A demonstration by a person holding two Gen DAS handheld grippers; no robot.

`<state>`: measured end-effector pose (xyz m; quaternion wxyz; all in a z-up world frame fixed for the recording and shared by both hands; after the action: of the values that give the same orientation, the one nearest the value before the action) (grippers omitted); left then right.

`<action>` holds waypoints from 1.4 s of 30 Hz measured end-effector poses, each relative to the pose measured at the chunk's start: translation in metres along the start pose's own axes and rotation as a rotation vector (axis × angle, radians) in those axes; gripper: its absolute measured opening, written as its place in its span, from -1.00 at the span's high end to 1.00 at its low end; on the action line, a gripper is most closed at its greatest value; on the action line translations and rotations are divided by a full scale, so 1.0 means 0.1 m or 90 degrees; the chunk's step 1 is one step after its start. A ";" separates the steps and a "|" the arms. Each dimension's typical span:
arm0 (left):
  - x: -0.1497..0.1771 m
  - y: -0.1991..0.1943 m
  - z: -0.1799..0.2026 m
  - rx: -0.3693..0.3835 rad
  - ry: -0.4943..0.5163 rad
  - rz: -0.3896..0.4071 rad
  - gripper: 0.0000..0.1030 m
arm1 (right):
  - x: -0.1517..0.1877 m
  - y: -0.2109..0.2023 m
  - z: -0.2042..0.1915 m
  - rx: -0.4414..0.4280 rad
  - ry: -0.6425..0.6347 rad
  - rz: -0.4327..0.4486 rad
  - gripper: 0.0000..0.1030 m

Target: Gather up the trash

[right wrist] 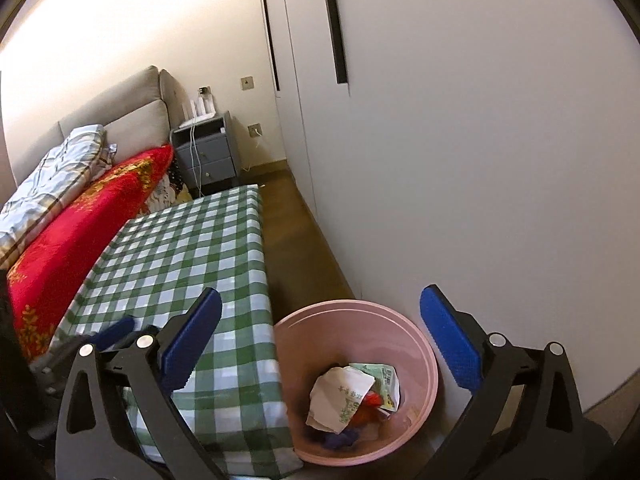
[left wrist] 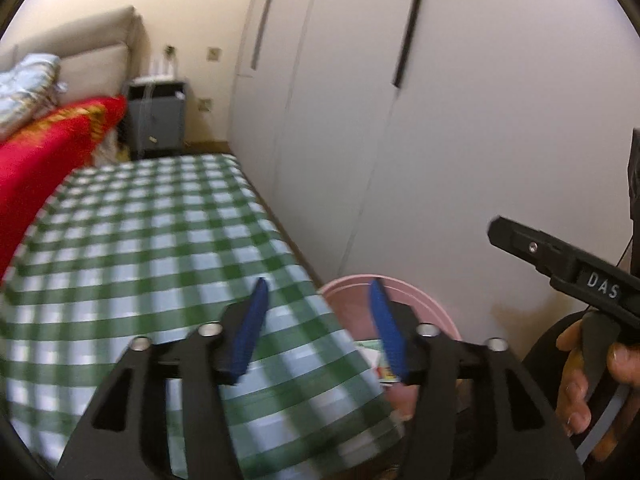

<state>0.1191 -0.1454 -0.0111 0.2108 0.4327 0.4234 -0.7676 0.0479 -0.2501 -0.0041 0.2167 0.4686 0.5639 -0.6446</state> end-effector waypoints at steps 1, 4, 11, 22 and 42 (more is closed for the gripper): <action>0.01 -0.09 -0.05 -0.009 -0.004 0.005 -0.17 | 0.04 -0.03 -0.03 -0.008 -0.001 -0.002 -0.90; 0.12 -0.44 -0.21 -0.073 -0.003 0.027 -0.42 | 0.17 -0.15 -0.14 -0.026 -0.024 -0.003 -0.90; 0.44 -1.10 -0.51 -0.212 -0.020 0.050 -0.74 | 0.45 -0.41 -0.42 -0.038 -0.074 0.006 -0.90; 0.66 -0.92 -0.74 -0.256 -0.054 0.018 -0.81 | 0.77 -0.27 -0.79 -0.049 -0.130 -0.024 -0.90; 0.71 -0.85 -0.74 -0.252 -0.074 0.017 -0.82 | 0.81 -0.26 -0.81 -0.044 -0.145 -0.027 -0.90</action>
<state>0.0583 -0.0337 -0.0505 0.3256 0.3430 0.5472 -0.6905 0.0181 -0.1480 -0.0538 0.2817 0.3727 0.5672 -0.6782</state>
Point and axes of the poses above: each gripper's, at about its wrist camera, not at the fingertips, and y roughly the way its jaws point, z to its right, x to its underside, the point moved 10 cm from there along y, roughly the way its jaws point, and after that the axes turned 9 degrees about x, right-handed, at the moved point
